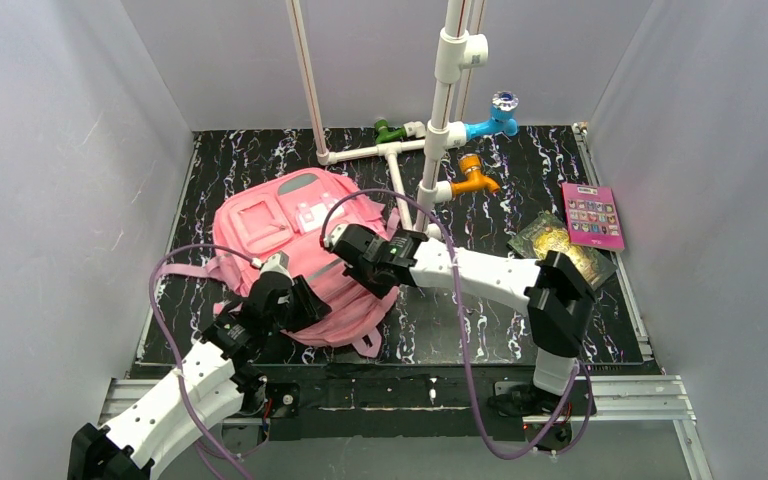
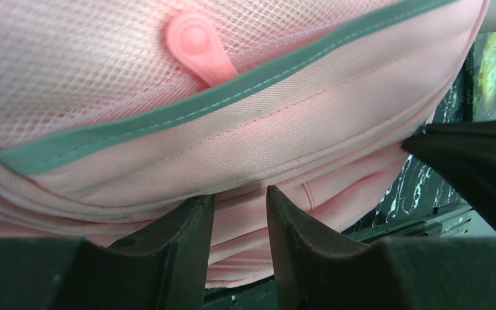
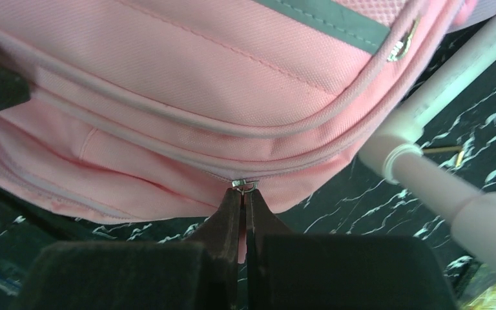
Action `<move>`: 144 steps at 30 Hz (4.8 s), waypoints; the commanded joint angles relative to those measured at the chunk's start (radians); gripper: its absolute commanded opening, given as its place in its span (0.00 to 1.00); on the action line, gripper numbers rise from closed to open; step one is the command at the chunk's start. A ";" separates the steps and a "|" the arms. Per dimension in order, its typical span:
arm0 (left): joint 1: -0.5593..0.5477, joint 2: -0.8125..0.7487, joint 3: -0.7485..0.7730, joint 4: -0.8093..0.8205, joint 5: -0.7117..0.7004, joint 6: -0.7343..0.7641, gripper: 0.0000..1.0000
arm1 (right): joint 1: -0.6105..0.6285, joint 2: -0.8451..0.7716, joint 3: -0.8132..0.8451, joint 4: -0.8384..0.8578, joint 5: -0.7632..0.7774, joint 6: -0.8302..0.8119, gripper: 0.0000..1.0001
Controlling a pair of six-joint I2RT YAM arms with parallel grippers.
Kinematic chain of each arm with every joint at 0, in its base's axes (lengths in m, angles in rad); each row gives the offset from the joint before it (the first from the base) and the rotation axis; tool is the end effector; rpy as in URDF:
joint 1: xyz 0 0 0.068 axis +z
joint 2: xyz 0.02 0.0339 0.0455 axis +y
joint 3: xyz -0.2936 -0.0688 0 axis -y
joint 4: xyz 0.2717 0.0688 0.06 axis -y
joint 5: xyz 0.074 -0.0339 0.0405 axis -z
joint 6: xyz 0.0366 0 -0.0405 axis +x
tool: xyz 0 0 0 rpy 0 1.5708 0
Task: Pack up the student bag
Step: Unzip the student bag at the center of the board.
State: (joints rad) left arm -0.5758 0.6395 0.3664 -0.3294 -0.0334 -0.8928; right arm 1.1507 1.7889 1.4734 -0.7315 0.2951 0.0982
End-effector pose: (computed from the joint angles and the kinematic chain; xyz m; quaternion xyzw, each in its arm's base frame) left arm 0.1293 -0.0825 0.2105 -0.1474 0.8726 -0.3009 0.3554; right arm 0.1790 0.3745 0.2785 -0.4470 0.8453 0.0345 0.2908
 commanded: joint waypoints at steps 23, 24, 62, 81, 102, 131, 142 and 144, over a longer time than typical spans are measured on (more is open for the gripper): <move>0.012 -0.043 0.321 -0.525 -0.479 0.105 0.86 | -0.214 0.096 0.163 0.133 -0.025 -0.126 0.01; 0.016 -0.046 0.307 -0.487 -0.473 0.128 0.86 | -0.221 0.123 0.193 0.118 -0.020 -0.148 0.01; 0.155 -0.242 0.054 -0.246 -0.098 -0.111 0.67 | 0.046 0.096 0.145 0.215 -0.133 0.306 0.01; 0.631 0.275 0.331 -0.068 0.049 0.249 0.61 | 0.041 -0.025 -0.019 0.241 -0.146 0.311 0.01; 0.626 0.063 0.050 0.140 0.515 0.161 0.00 | 0.211 0.291 0.358 0.490 -0.315 0.469 0.01; 0.631 0.025 0.142 -0.362 0.048 -0.208 0.00 | -0.106 0.367 0.590 0.177 -0.258 0.206 0.01; 0.632 0.046 0.086 -0.263 0.225 -0.351 0.00 | 0.024 0.241 0.366 0.125 -0.143 0.305 0.01; 0.632 0.052 0.066 -0.205 0.270 -0.368 0.00 | 0.055 0.244 0.368 0.148 -0.138 0.331 0.01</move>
State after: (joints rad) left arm 0.0700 0.6735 0.4763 -0.5377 0.0513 -1.2175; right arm 1.1248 2.1006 1.8545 -0.6533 0.1226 0.3698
